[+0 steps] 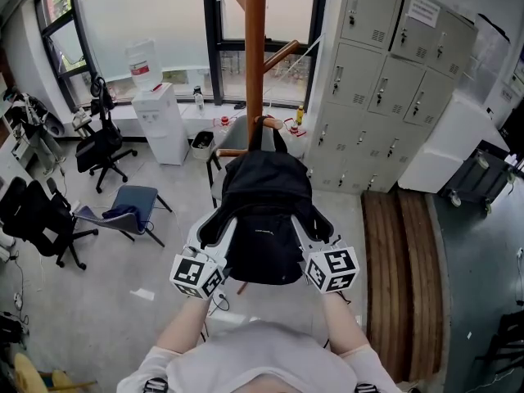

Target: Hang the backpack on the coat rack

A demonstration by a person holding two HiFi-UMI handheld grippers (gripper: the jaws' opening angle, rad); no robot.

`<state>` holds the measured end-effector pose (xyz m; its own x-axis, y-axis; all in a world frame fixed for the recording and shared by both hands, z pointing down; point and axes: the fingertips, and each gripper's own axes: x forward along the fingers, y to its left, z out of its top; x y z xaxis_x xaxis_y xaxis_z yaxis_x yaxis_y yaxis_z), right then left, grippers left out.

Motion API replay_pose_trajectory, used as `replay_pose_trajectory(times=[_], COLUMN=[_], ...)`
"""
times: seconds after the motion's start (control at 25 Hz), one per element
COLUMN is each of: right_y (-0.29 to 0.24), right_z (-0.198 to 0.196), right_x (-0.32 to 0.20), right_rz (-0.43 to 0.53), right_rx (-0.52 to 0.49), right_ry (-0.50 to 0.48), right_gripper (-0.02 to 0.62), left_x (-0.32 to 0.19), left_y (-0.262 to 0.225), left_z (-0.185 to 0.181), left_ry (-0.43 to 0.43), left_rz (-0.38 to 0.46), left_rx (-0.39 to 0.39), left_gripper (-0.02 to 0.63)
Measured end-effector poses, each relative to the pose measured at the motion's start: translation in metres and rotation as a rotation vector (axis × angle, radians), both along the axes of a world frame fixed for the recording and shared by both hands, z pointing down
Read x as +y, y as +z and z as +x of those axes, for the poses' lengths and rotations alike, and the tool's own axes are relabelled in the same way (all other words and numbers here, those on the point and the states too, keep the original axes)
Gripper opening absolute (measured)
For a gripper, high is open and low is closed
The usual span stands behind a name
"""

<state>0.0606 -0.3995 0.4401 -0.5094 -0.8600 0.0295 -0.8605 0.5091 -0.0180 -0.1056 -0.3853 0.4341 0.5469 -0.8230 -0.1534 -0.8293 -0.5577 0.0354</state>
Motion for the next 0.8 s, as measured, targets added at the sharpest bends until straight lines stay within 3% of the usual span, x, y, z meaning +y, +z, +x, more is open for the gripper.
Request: replay_pose_trajectory(times=[0.08,0.8], right_y=[-0.003,-0.015], right_z=[0.003,0.025], right_x=[0.001,0.046], right_rz=[0.004,0.029], right_rx=[-0.010,-0.056], right_ry=[0.010,0.041], right_gripper=[0.216,0.216], left_x=[0.001,0.041], left_y=[-0.001,-0.014], left_z=[-0.001,-0.018], left_ry=[-0.009,-0.094], left_rz=[0.001,0.076], left_rx=[0.003,0.005], left_gripper=[0.138,0.138])
